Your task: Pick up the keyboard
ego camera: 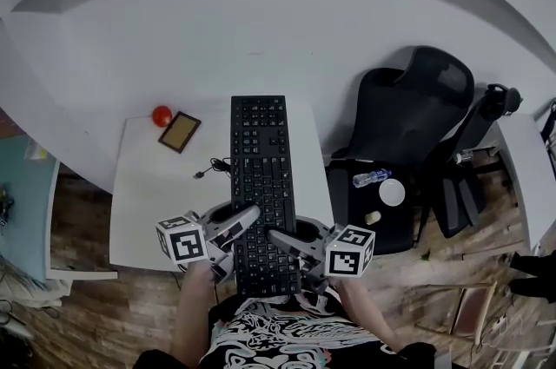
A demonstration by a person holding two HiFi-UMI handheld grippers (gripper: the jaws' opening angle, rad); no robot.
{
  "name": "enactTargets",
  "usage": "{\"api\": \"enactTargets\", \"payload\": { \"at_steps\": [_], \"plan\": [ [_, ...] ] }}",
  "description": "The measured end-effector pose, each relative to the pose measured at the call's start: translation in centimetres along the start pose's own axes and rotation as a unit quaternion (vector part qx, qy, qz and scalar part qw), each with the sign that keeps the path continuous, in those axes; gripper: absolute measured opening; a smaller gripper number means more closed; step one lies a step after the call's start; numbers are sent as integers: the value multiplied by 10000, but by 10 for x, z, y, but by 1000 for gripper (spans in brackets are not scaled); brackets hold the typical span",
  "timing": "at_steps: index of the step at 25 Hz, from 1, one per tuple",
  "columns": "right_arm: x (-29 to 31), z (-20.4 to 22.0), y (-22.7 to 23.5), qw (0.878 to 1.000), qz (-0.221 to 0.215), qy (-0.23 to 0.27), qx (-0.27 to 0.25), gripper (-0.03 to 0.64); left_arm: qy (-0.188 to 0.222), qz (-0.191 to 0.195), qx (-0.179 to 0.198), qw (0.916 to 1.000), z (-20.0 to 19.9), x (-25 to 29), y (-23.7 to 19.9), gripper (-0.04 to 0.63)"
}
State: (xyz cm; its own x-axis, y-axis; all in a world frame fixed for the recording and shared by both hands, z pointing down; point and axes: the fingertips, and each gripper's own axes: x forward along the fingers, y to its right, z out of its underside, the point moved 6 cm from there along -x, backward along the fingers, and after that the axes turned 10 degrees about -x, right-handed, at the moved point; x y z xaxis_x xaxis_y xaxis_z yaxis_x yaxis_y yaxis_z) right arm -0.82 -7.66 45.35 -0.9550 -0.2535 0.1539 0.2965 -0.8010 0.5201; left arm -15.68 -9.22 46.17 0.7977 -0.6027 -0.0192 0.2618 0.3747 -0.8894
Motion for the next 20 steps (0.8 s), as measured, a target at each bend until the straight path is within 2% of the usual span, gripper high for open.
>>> {"api": "enactTargets", "payload": {
  "at_steps": [7,20],
  "plan": [
    [1,-1,1,10000,42,-72,34,204,-6,-15,-161,9999,1,2,-5,186],
    [2,1,3,9999,76,-109,-10,204,-56,-44,-106,9999,1,2,-8,187]
  ]
}}
